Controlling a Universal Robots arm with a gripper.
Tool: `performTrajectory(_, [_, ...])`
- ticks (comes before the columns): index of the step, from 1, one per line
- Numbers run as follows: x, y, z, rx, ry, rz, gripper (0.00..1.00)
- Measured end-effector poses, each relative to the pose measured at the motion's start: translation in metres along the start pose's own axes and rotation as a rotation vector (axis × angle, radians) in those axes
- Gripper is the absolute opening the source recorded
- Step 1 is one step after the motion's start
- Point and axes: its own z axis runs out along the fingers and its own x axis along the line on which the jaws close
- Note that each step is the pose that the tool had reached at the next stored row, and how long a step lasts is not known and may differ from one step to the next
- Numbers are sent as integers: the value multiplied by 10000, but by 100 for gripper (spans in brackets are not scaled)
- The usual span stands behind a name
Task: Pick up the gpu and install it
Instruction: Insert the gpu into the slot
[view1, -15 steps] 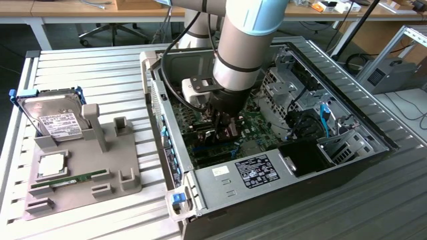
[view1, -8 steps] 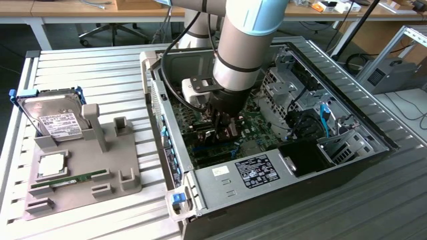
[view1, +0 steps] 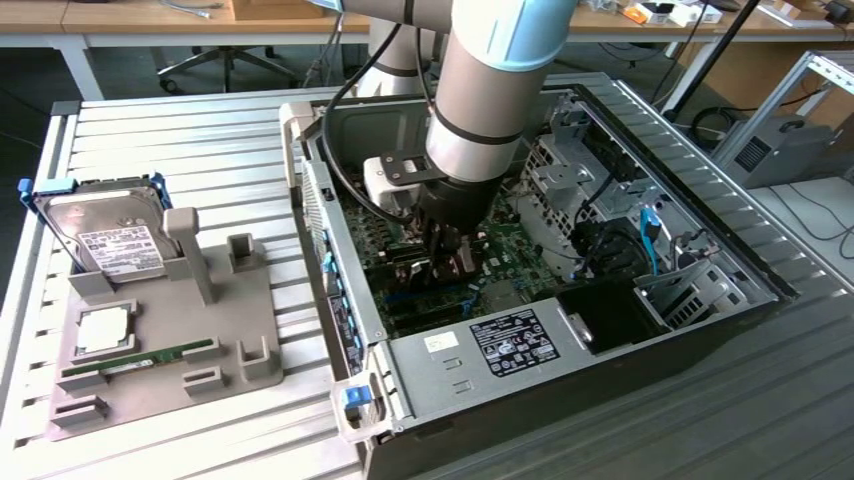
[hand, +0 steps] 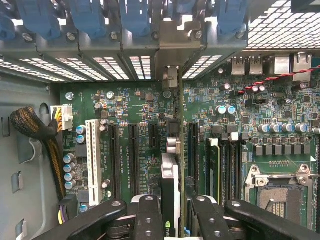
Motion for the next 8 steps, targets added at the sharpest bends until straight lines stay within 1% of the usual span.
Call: performTrajectory(8, [0, 0, 0, 0, 0, 0, 27])
